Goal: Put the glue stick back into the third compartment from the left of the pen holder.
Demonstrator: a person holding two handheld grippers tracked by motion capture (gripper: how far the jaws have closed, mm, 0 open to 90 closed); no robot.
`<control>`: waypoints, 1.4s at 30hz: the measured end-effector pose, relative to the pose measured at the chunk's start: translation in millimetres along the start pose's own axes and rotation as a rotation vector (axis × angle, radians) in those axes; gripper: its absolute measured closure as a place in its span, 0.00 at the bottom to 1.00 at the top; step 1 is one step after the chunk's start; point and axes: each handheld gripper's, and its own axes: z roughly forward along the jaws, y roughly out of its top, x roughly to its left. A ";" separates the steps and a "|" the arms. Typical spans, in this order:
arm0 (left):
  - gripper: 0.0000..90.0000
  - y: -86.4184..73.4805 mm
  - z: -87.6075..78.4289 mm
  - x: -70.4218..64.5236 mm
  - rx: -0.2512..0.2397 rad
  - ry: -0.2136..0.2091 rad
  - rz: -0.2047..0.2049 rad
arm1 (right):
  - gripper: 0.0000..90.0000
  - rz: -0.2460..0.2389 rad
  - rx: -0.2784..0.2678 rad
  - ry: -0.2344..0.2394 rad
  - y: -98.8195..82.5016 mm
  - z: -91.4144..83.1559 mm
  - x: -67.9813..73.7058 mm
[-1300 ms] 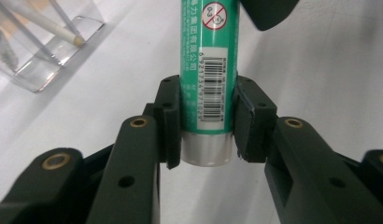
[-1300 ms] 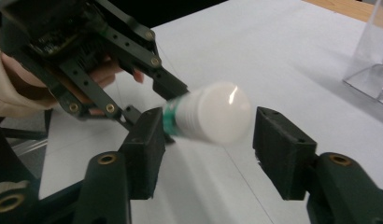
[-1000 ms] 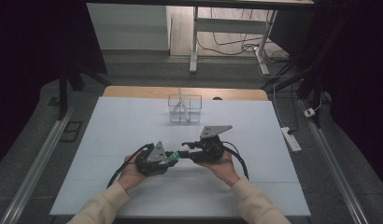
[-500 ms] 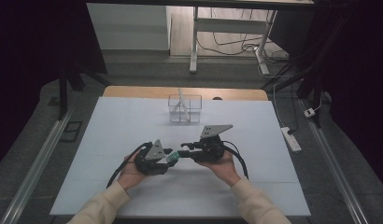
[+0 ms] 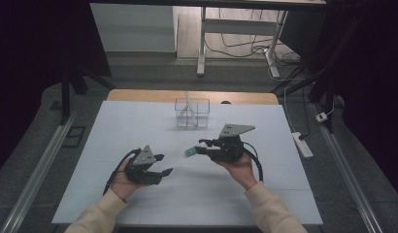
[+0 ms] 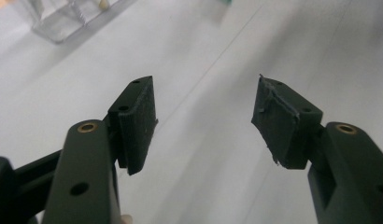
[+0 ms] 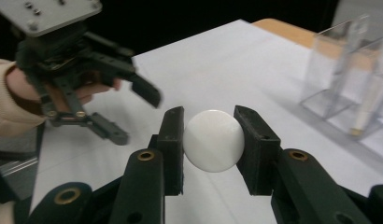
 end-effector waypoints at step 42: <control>0.42 -51.7 -44.2 28.7 -0.014 0.021 -0.158 | 0.71 0.142 0.045 -0.384 77.4 30.4 -124.1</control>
